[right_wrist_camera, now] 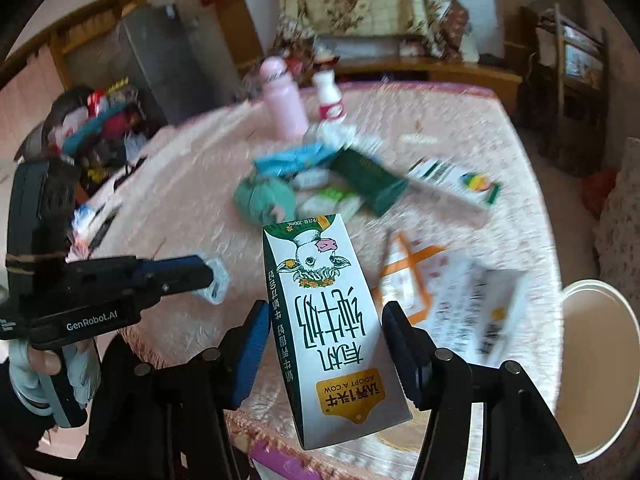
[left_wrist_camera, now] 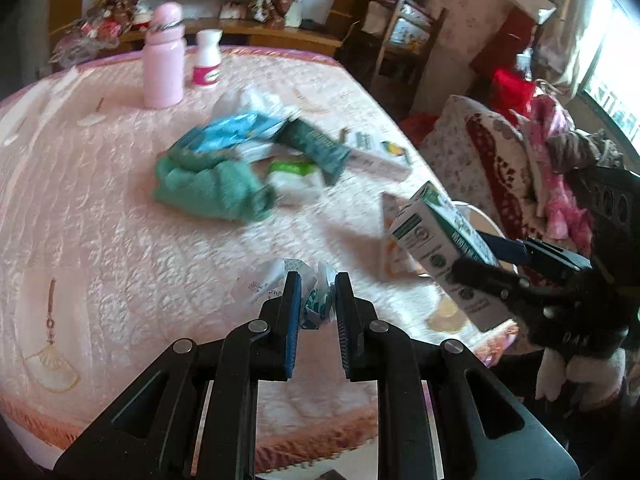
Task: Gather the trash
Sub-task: 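Carry the wrapper and milk carton over the white bucket and release both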
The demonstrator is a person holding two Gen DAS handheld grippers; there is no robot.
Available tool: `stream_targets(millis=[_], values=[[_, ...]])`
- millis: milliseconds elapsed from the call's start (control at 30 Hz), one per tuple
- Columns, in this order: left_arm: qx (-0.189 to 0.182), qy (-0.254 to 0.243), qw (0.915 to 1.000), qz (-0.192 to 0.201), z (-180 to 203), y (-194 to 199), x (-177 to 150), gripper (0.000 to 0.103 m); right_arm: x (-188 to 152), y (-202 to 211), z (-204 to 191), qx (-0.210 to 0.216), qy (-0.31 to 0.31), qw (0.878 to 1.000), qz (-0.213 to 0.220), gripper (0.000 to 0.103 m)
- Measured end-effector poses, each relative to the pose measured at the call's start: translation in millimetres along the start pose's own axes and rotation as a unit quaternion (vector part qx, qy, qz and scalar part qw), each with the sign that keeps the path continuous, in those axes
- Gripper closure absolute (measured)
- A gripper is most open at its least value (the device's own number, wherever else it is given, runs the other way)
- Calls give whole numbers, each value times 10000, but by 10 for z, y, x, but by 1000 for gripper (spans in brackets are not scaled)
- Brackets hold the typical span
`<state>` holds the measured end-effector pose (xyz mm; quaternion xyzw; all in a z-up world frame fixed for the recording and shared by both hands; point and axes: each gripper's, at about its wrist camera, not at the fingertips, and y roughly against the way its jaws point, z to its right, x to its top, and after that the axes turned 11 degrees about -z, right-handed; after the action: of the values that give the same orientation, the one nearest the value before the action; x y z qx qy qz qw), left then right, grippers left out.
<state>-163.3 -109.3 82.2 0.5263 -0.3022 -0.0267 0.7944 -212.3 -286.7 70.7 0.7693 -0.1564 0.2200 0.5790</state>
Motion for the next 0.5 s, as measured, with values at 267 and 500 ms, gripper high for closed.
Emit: stream_targets(millis=[267, 500], values=[[-330, -452, 9984, 106, 519, 23, 200, 89, -115, 550, 496, -381, -494, 9969, 479, 47], [-607, -1031, 9928, 73, 1147, -108, 391, 89, -316, 862, 1066, -838, -1087, 9885, 633, 47]])
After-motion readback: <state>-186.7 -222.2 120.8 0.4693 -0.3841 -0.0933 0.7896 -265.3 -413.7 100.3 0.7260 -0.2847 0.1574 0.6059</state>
